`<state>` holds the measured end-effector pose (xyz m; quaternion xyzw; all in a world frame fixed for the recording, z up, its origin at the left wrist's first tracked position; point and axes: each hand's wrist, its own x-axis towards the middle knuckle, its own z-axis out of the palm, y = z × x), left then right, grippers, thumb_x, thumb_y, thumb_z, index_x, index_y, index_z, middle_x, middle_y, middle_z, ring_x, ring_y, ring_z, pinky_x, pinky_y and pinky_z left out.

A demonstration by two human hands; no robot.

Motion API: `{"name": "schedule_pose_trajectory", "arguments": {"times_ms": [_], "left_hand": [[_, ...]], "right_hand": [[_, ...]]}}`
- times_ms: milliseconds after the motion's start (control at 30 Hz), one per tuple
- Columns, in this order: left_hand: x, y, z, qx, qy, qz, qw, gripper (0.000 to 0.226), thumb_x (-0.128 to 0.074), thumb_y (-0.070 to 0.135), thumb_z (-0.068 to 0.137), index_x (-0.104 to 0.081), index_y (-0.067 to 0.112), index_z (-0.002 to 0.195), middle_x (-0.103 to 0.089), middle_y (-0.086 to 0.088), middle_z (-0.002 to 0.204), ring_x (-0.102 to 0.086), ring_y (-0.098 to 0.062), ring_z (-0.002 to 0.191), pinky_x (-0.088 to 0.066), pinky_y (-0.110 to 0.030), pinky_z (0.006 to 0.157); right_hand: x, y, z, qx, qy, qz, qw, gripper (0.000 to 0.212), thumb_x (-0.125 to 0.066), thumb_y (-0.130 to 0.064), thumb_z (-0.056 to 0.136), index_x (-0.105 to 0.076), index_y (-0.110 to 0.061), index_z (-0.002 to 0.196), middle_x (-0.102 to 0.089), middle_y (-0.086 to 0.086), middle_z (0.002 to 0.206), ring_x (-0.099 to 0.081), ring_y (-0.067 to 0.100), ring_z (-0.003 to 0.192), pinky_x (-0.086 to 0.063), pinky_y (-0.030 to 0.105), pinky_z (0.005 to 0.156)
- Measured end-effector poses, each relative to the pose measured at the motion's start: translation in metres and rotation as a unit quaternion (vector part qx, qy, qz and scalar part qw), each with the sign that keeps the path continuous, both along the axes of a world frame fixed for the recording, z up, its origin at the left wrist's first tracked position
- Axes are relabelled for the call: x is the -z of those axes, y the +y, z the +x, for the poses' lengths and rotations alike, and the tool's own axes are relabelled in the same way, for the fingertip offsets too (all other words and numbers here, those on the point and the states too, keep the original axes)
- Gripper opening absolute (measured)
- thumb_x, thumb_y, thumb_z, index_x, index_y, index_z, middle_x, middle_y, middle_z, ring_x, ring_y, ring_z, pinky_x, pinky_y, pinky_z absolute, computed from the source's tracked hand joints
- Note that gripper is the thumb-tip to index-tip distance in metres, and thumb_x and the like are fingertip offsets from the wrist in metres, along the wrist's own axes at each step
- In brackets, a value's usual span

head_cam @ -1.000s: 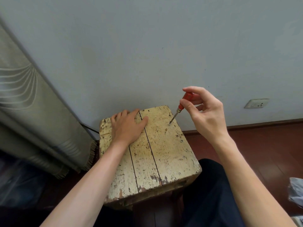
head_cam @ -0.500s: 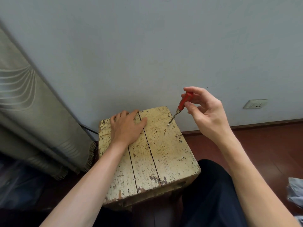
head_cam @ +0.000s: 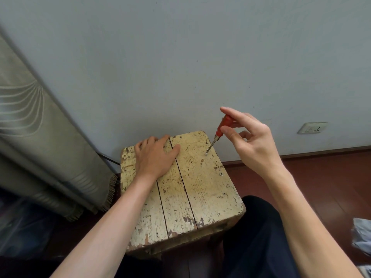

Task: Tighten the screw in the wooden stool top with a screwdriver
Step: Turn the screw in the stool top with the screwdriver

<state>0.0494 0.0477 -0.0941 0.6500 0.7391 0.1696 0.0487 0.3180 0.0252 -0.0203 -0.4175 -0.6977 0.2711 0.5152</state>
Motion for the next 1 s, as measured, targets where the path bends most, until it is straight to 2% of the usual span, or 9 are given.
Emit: {"name": "schedule_pose_trajectory", "arguments": {"times_ms": [67,167,367,500,600,667,833,933,1000], "left_hand": [[0.000,0.000,-0.001,-0.002,0.001,0.001,1.000,0.074,-0.029,0.080,0.090,-0.048,0.039,0.148,-0.056,0.001,0.137,-0.042,-0.022,0.134,-0.023,-0.044,0.114],[0.001,0.000,-0.001,-0.002,0.004,-0.001,1.000,0.073,-0.028,0.080,0.091,-0.047,0.039,0.148,-0.056,0.001,0.137,-0.042,-0.022,0.134,-0.023,-0.044,0.114],[0.000,-0.001,-0.001,0.001,0.007,0.003,1.000,0.073,-0.029,0.080,0.091,-0.048,0.038,0.148,-0.057,0.000,0.137,-0.044,-0.022,0.133,-0.024,-0.044,0.114],[0.000,-0.001,-0.001,0.002,0.006,0.006,1.000,0.072,-0.030,0.079,0.091,-0.048,0.038,0.147,-0.056,0.000,0.137,-0.044,-0.021,0.133,-0.024,-0.044,0.113],[0.000,0.000,-0.001,0.001,0.006,0.006,1.000,0.072,-0.029,0.079,0.091,-0.048,0.038,0.147,-0.056,0.000,0.137,-0.043,-0.022,0.133,-0.023,-0.043,0.113],[0.000,0.000,-0.001,0.000,0.006,0.006,1.000,0.072,-0.029,0.079,0.091,-0.049,0.038,0.147,-0.057,0.000,0.136,-0.044,-0.022,0.132,-0.023,-0.043,0.113],[0.000,-0.001,0.000,0.002,0.007,0.007,1.000,0.072,-0.029,0.079,0.092,-0.049,0.038,0.147,-0.057,0.000,0.136,-0.044,-0.022,0.132,-0.024,-0.043,0.113],[-0.001,-0.002,0.000,0.002,0.009,0.005,1.000,0.072,-0.029,0.080,0.092,-0.048,0.038,0.148,-0.056,0.000,0.137,-0.043,-0.022,0.133,-0.024,-0.043,0.113],[-0.001,-0.002,0.000,0.002,0.007,0.005,1.000,0.072,-0.029,0.079,0.092,-0.047,0.038,0.148,-0.056,0.000,0.137,-0.043,-0.022,0.133,-0.024,-0.043,0.113]], "right_hand": [[0.002,0.003,0.006,-0.032,0.001,-0.010,0.999,0.048,-0.069,-0.005,0.105,-0.067,-0.029,0.146,-0.075,-0.014,0.124,-0.075,0.010,0.114,-0.059,0.021,0.090],[0.004,0.003,0.008,-0.063,0.046,-0.034,0.996,0.049,-0.065,0.000,0.106,-0.070,-0.037,0.138,-0.077,-0.007,0.123,-0.077,0.016,0.118,-0.059,0.033,0.105],[0.001,0.002,0.001,-0.024,0.052,-0.025,0.998,0.037,-0.072,-0.006,0.102,-0.071,-0.034,0.126,-0.078,-0.005,0.107,-0.079,0.015,0.106,-0.064,0.038,0.088],[-0.002,-0.001,-0.014,0.021,0.064,-0.008,0.998,0.037,-0.080,-0.013,0.099,-0.064,-0.040,0.117,-0.074,-0.003,0.098,-0.079,0.013,0.091,-0.055,0.021,0.067],[0.000,0.000,-0.014,0.033,0.058,-0.002,0.998,0.029,-0.080,-0.015,0.099,-0.071,-0.035,0.118,-0.075,0.004,0.102,-0.078,0.017,0.096,-0.053,0.023,0.064],[0.002,0.001,-0.008,0.018,0.039,-0.007,0.999,0.032,-0.078,-0.015,0.100,-0.072,-0.033,0.125,-0.076,0.000,0.106,-0.077,0.016,0.105,-0.057,0.028,0.067],[0.003,0.001,0.002,-0.041,0.052,-0.034,0.997,0.043,-0.068,-0.002,0.105,-0.069,-0.030,0.138,-0.078,-0.004,0.115,-0.077,0.018,0.117,-0.062,0.039,0.100],[0.003,0.001,0.002,-0.024,0.056,-0.040,0.997,0.039,-0.070,-0.003,0.104,-0.070,-0.028,0.134,-0.078,-0.001,0.114,-0.078,0.020,0.114,-0.061,0.054,0.102],[0.002,-0.001,0.000,-0.014,0.050,-0.041,0.998,0.036,-0.074,-0.006,0.102,-0.070,-0.030,0.129,-0.078,-0.004,0.111,-0.078,0.018,0.109,-0.062,0.053,0.096]]}}
